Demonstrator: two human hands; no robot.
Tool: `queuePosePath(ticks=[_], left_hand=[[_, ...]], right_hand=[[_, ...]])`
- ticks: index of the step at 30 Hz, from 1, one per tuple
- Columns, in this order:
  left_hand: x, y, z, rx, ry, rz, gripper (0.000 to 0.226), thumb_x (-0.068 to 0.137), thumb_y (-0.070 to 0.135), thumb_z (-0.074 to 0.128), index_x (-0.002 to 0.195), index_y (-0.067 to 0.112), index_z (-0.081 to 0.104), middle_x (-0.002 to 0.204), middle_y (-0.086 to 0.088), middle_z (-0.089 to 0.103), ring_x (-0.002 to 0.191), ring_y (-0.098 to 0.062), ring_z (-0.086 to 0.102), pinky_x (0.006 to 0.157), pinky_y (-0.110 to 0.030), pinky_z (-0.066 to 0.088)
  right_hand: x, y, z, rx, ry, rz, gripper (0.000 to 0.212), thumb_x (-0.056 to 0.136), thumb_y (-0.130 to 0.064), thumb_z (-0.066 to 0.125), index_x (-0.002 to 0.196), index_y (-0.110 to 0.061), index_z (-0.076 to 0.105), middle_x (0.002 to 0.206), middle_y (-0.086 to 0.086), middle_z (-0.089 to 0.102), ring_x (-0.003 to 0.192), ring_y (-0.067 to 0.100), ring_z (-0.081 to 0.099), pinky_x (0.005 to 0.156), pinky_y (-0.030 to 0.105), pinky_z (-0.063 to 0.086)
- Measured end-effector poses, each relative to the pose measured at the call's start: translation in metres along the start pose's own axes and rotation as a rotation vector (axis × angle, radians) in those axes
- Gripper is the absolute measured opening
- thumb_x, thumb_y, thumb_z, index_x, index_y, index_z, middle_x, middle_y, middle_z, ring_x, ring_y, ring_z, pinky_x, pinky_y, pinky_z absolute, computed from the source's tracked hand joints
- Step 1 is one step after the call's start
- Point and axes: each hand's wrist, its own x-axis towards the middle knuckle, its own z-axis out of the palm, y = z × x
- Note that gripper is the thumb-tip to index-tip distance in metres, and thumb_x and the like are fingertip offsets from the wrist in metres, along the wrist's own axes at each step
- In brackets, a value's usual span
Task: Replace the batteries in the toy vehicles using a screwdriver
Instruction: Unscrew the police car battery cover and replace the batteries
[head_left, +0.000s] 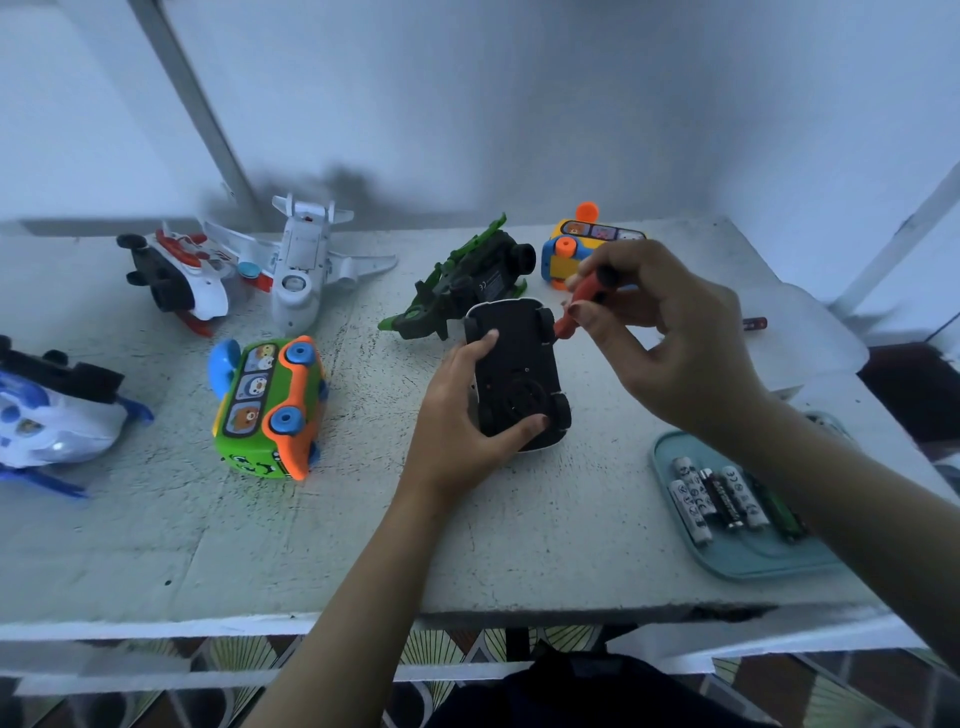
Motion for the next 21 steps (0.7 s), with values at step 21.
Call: queuePosePath(ticks=[21], left_hand=[[-0.0007,0.0023,0.0001,0.002,-0.011,-0.017,0.082,0.067,0.037,0.083,0.138,0.031,0.042,0.130,0.001,0.051,0.118,-0.026,0.057,0.088,-0.041,0.057]], right_hand=[[-0.0007,0.0020,0.0000,0.025,-0.002,-0.013,0.021,0.088,-0.001,0.064,0.107,-0.007,0.055,0.091,0.012,0.066,0.082,0.004,0.070,0.080,0.013,0.052]])
